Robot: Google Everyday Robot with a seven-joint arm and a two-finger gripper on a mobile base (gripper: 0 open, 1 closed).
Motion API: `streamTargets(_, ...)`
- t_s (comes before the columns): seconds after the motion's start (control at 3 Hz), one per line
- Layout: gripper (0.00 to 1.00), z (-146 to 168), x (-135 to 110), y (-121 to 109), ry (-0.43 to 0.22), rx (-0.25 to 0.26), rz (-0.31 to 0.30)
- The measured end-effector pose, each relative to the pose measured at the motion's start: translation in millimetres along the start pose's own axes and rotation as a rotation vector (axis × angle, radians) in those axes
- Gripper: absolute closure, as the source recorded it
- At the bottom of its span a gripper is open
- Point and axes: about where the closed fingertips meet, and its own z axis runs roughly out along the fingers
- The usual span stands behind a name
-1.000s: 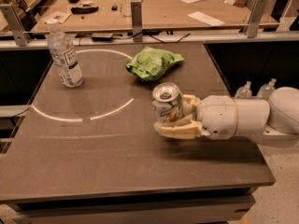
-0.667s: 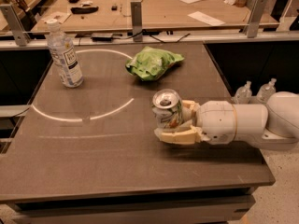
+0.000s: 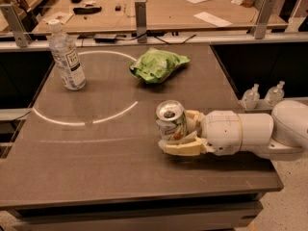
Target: Place 7up can upright
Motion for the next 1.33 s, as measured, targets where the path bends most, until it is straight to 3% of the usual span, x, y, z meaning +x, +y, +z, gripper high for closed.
streamTargets(0.33, 0.76, 3.1, 2.4, 5.1, -0.001, -0.028, 0.002)
streamTargets(1.33, 0.05, 2.1, 5.0, 13.8, 0.036, -0.063, 0.004)
